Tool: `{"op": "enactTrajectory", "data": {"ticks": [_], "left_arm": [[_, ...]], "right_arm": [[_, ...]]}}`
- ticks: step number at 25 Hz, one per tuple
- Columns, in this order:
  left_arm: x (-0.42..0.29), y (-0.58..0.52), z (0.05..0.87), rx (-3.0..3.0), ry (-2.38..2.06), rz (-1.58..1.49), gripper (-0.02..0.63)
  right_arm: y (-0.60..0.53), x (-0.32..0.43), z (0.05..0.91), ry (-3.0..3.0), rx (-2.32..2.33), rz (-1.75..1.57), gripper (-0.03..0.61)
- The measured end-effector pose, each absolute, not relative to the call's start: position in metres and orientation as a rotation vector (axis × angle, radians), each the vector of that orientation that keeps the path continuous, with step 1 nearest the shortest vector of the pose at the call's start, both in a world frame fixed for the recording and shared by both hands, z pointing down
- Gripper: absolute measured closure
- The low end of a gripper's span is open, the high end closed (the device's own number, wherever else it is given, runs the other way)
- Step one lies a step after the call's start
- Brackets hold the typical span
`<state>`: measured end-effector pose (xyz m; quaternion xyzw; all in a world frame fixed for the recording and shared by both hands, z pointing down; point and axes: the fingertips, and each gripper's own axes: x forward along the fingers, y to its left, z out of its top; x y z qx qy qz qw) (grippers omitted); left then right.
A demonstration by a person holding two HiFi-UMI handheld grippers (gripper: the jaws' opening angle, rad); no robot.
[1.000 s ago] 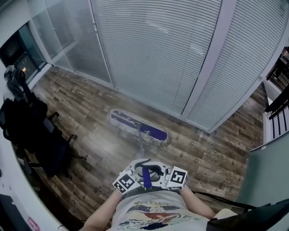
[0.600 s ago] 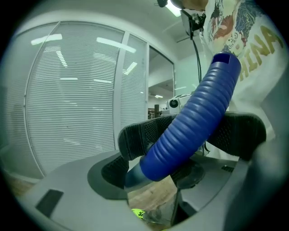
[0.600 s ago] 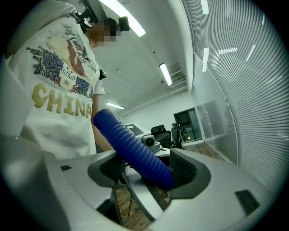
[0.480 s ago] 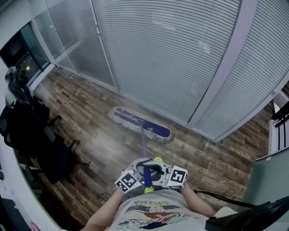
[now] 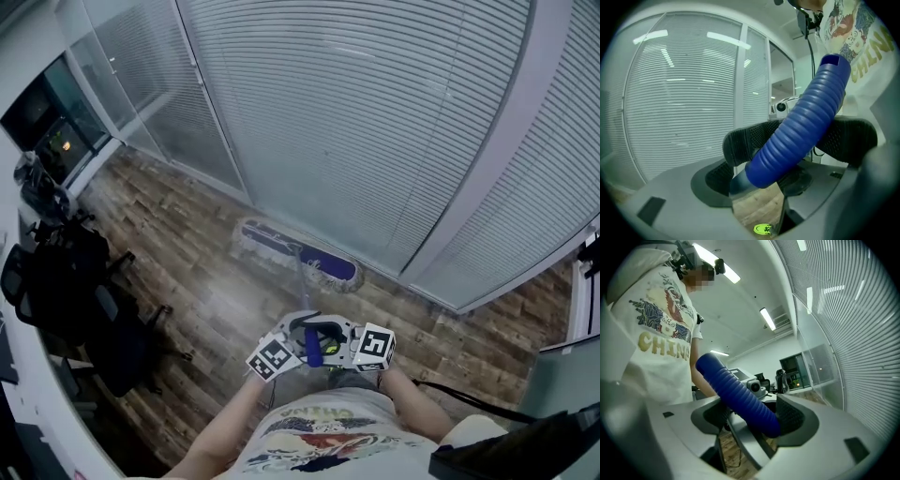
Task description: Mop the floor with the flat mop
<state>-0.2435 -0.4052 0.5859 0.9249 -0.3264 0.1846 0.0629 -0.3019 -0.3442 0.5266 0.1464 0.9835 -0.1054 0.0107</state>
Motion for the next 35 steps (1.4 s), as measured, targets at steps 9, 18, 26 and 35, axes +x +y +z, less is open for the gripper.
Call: {"op": "enactTrajectory", "data": {"ticks": [9,18,26,35], "left_arm": [[-0.256,-0.398,0.592,2.766,-0.985,0.639,0.383],[-0.26,-0.27,0.596,2.783,-1.008,0.629,0.385],[-0.219,-0.154,0.596,2.768,-1.035,0.591,0.385],[-0.13,-0.032,0.598,2.753,-1.041,0.619,0.385]], "right_arm": [[-0.337,-0.314,0.53,3.089,0.48,-0.353,0.304],[-0.208,-0.318,0.537,3.127,0.508,-0.307,0.299],[-0.09,-0.277,0.535,3.141,0.523,-0.315,0.298],[0.031,-0.186,0.533,3.119,0.538,-0.322,0.298]]}}
